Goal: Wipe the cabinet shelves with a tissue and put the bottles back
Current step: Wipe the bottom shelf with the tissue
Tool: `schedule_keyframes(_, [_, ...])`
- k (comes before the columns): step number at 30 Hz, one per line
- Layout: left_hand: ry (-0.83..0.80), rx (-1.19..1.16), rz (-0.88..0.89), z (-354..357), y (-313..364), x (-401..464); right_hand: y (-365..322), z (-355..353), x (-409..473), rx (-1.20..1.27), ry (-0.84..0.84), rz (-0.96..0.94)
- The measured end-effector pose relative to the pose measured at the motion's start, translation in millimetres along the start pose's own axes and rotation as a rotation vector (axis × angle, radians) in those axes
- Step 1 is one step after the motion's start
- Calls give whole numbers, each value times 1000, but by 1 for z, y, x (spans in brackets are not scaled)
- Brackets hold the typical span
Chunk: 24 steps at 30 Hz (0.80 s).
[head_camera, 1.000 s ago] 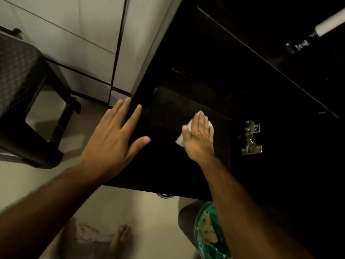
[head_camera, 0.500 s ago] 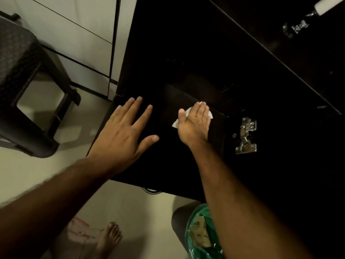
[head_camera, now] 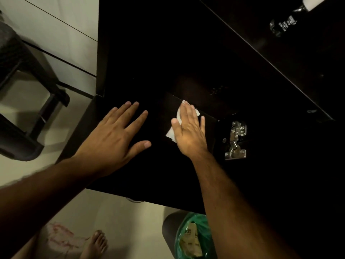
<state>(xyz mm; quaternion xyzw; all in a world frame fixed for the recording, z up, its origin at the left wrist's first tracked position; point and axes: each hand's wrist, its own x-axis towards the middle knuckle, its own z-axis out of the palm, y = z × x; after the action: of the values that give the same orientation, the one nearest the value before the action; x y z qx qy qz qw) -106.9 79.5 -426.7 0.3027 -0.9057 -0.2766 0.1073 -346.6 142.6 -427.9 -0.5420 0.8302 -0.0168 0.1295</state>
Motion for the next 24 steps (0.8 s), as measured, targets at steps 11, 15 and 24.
schedule_keyframes(11, [2,64,-48,-29,-19,-24,-23,-4,-7,169,166,331])
schedule_keyframes(15, [3,78,-66,-35,-32,-34,-39,5,-2,119,63,422])
schedule_keyframes(24, [-9,127,-95,-43,-53,-40,-109,20,27,5,63,318])
